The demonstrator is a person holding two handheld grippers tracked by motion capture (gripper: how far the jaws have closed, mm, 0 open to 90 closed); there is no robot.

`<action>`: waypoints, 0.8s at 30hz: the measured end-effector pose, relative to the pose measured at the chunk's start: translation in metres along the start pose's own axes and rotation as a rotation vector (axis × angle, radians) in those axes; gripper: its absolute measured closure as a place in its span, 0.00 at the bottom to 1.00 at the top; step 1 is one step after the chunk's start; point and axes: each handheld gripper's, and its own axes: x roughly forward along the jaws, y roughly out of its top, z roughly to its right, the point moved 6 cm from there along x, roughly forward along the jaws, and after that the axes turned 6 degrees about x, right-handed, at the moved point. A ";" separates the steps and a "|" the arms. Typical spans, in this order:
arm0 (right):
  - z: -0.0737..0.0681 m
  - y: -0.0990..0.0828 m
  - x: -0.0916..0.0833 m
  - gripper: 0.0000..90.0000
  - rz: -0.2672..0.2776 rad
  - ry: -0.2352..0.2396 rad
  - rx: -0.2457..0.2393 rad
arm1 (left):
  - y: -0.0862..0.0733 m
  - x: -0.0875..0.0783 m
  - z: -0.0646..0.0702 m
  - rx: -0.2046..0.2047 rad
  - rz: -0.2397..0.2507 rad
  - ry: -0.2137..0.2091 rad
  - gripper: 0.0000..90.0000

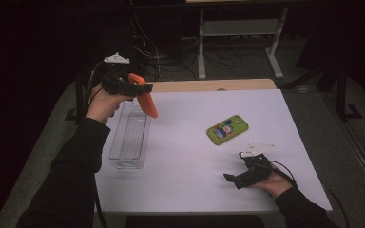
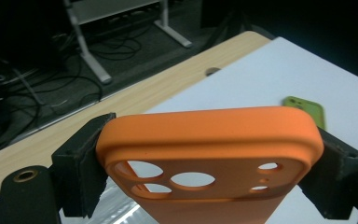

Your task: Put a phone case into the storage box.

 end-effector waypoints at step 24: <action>0.001 0.000 -0.002 0.00 0.010 0.004 -0.003 | -0.043 0.047 -0.063 -0.078 -0.142 0.212 0.15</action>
